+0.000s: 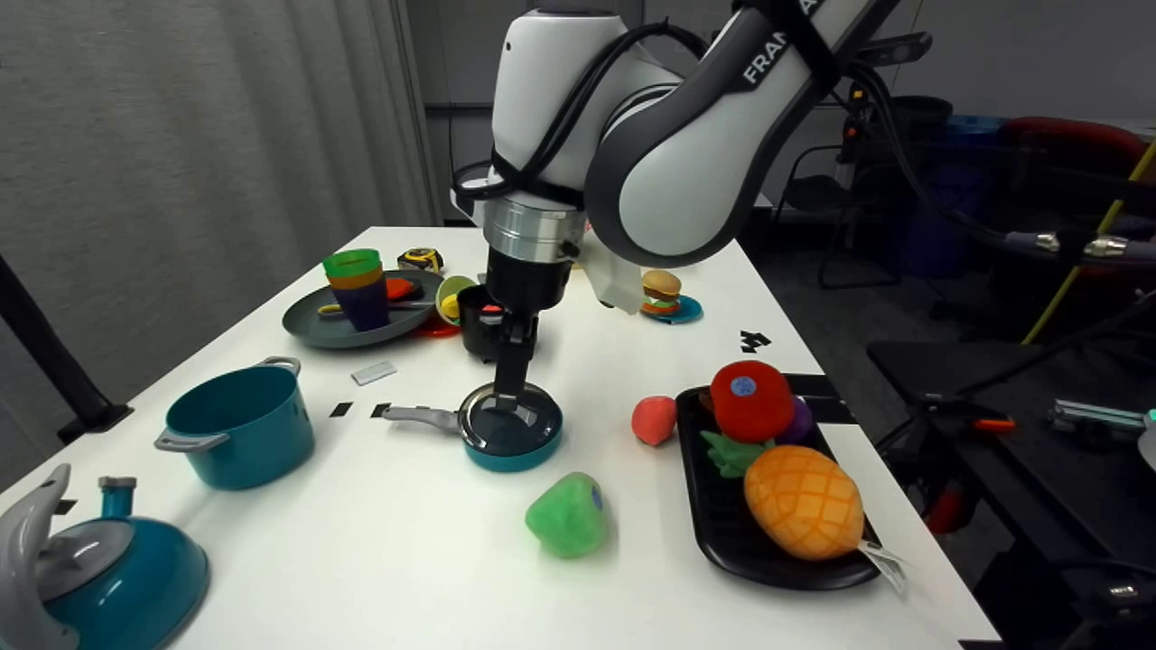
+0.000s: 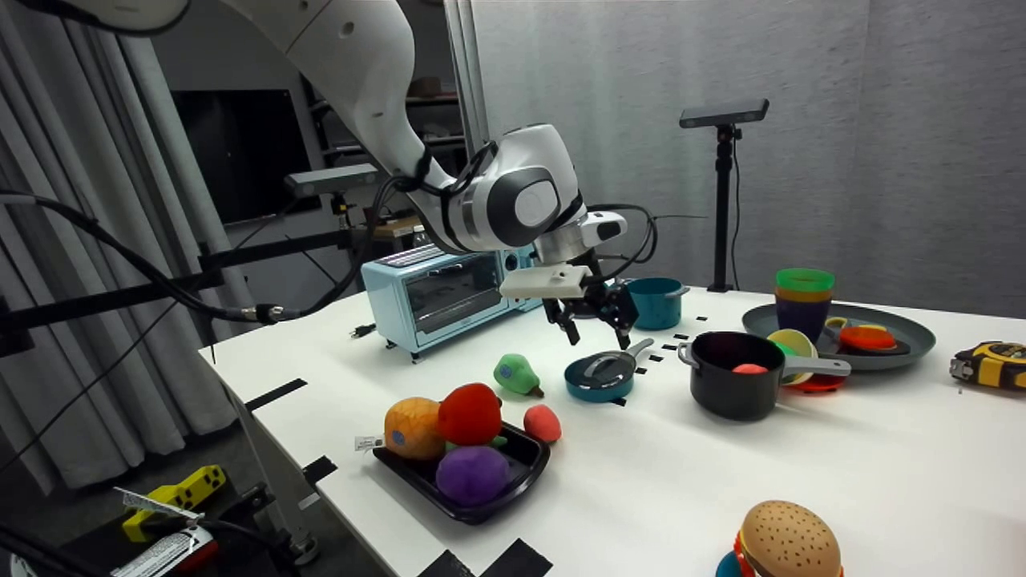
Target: Move the lid from the blue pan to the black pot
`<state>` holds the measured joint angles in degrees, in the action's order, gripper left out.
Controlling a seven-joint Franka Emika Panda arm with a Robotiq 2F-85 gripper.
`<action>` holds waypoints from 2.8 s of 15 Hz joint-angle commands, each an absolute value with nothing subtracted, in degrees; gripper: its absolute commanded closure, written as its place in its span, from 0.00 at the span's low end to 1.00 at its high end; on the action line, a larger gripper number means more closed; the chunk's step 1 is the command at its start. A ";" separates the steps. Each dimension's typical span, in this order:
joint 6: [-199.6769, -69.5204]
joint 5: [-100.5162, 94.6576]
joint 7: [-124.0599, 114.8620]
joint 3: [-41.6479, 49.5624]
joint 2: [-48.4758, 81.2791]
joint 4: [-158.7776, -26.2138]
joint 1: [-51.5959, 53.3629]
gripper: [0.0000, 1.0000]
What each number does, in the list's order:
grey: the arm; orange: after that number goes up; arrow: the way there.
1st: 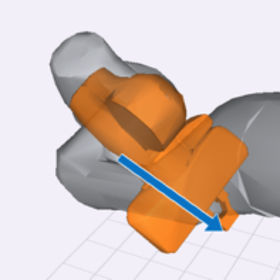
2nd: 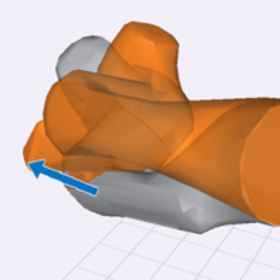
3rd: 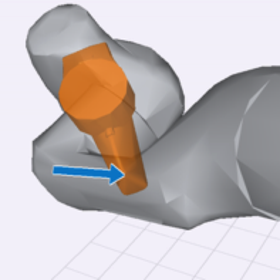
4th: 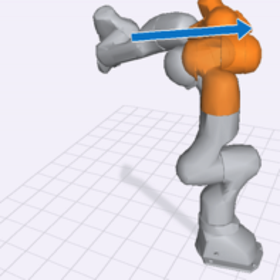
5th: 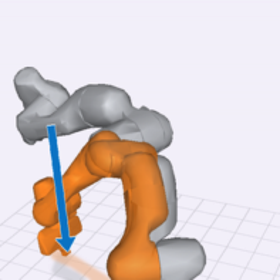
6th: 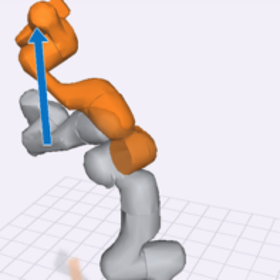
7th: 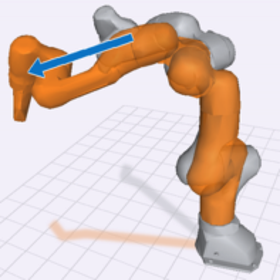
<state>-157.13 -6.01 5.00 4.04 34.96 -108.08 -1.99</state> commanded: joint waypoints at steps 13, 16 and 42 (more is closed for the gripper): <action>-158.66 -5.76 -2.17 4.93 39.96 -104.15 -0.59 0.00; -158.62 -5.79 -2.42 4.99 40.73 -103.80 -0.34 0.00; -154.27 -5.48 -5.55 6.87 31.19 -108.26 -0.10 0.96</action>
